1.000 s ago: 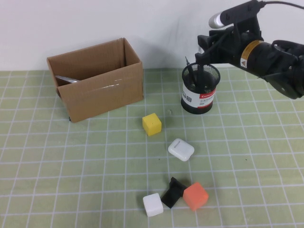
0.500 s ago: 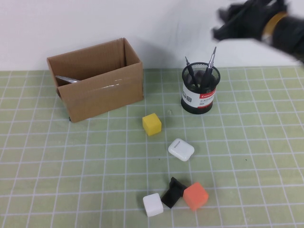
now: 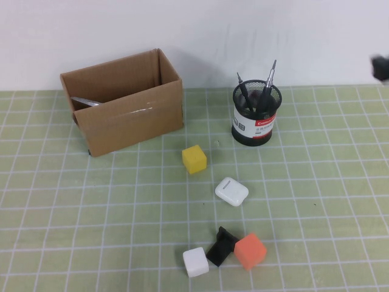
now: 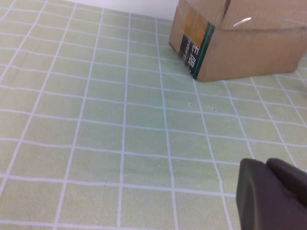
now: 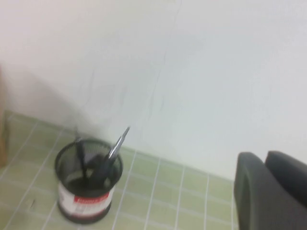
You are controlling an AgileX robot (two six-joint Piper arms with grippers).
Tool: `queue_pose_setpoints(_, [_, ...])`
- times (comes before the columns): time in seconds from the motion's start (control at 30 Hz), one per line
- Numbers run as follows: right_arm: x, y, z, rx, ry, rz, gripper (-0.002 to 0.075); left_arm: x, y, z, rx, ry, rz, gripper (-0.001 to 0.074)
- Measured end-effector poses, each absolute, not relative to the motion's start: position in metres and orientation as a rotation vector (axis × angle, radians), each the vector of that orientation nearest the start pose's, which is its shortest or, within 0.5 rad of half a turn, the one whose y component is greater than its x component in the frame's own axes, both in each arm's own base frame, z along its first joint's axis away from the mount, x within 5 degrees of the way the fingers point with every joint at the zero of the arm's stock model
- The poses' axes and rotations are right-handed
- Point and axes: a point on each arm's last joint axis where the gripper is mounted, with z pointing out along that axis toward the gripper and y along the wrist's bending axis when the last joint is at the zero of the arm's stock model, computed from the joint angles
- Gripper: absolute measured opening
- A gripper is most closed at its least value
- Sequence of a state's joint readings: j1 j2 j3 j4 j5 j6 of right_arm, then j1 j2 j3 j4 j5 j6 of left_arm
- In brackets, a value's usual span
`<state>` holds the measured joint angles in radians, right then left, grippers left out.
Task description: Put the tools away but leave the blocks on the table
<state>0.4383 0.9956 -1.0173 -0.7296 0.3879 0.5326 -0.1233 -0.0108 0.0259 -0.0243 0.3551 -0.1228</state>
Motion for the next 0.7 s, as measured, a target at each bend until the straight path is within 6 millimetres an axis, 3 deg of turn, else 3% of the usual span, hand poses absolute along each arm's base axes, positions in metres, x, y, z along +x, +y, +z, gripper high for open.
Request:
queue_pose_setpoints(0.2, [0.178,0.051,0.407,-0.266,1.784,-0.077,-0.0006,0.053,-0.007,0.173,-0.015,1.858,-0.195,-0.0004])
queue_pose_setpoints(0.57, [0.19,0.054,0.395,-0.273,1.857,-0.119,-0.0006,0.053,-0.007,0.173,-0.015,1.858,-0.195,-0.0004])
queue_pose_setpoints(0.7, [0.184,0.04,0.401,-0.228,1.843,-0.157,-0.0006,0.053,-0.007,0.173,-0.015,1.858,-0.195,-0.0004])
